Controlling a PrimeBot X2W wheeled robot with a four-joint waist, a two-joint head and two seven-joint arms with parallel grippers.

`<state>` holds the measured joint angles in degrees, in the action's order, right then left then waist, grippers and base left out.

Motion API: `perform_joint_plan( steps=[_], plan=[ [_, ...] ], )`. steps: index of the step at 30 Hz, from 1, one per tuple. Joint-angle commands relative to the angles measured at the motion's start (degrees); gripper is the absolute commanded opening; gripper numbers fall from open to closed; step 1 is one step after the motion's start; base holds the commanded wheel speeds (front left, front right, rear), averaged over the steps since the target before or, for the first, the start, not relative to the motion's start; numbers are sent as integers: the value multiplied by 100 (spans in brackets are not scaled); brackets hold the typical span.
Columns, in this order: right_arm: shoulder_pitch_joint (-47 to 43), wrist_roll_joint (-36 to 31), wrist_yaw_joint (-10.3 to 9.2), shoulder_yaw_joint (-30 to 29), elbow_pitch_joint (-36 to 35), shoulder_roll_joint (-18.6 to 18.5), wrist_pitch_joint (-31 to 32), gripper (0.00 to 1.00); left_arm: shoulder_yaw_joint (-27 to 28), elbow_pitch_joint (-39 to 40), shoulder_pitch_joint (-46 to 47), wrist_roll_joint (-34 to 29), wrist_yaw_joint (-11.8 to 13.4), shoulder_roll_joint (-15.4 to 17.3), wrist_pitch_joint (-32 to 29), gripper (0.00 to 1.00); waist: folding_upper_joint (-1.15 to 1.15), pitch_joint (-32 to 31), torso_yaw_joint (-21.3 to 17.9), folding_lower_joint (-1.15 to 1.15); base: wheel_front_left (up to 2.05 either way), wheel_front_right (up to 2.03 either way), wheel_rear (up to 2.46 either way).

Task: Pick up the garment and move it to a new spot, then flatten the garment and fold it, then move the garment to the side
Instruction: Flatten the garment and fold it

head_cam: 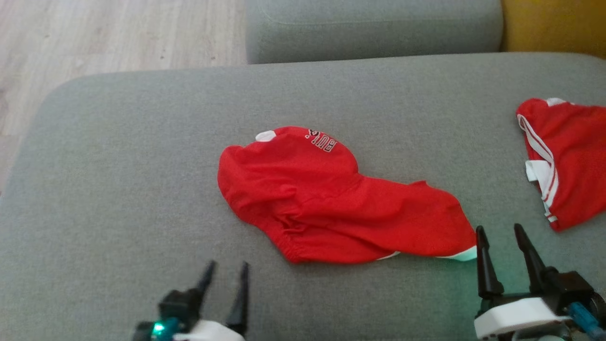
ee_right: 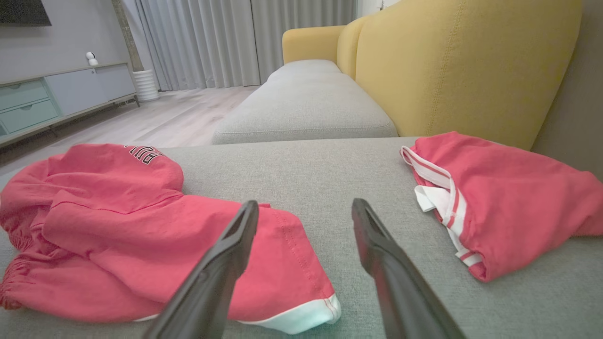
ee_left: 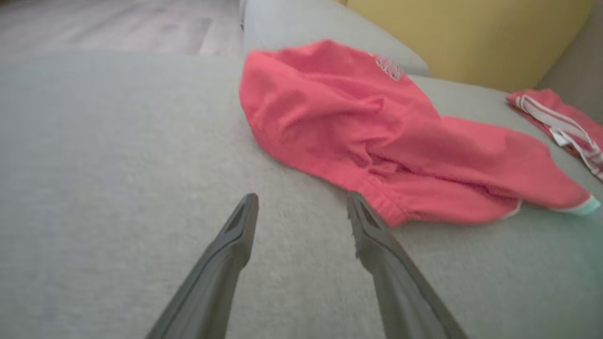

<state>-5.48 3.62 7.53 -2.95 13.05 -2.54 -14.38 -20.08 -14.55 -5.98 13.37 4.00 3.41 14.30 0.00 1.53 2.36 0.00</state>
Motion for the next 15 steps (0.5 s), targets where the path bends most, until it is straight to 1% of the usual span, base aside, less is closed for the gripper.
perform_joint_plan(
  steps=[1, 4, 5, 9, 12, 15],
  plan=[
    [185, 8, -4, 171, -187, -33, -62, 100, -21, -60, 403, 139, -98, -48, 70, 100, 0, 78, -84, 0, 0, 0, 0],
    [255, 0, -4, 201, -199, -33, -62, 100, -496, -574, 709, 478, -267, -51, 38, 100, 0, 194, -203, 0, 0, 0, 0],
    [255, 0, -4, 201, -199, -33, -62, 100, -496, -574, 709, 478, -267, -51, 38, 100, 0, 194, -203, 0, 0, 0, 0],
    [327, -2, -4, 212, -203, -33, -62, 100, -1015, -1153, 1165, 879, -353, -52, 11, 100, 0, 335, -350, 0, 0, 0, 0],
    [378, -12, -4, 214, -209, -33, -62, 100, -1317, -1493, 1494, 1174, -323, -52, 1, 100, 0, 432, -450, 0, 0, 0, 0],
    [413, -20, -4, 217, -212, -33, -62, 100, -1507, -1831, 1739, 1458, -189, -52, -5, 100, 0, 503, -542, 0, 0, 0, 0]
  ],
)
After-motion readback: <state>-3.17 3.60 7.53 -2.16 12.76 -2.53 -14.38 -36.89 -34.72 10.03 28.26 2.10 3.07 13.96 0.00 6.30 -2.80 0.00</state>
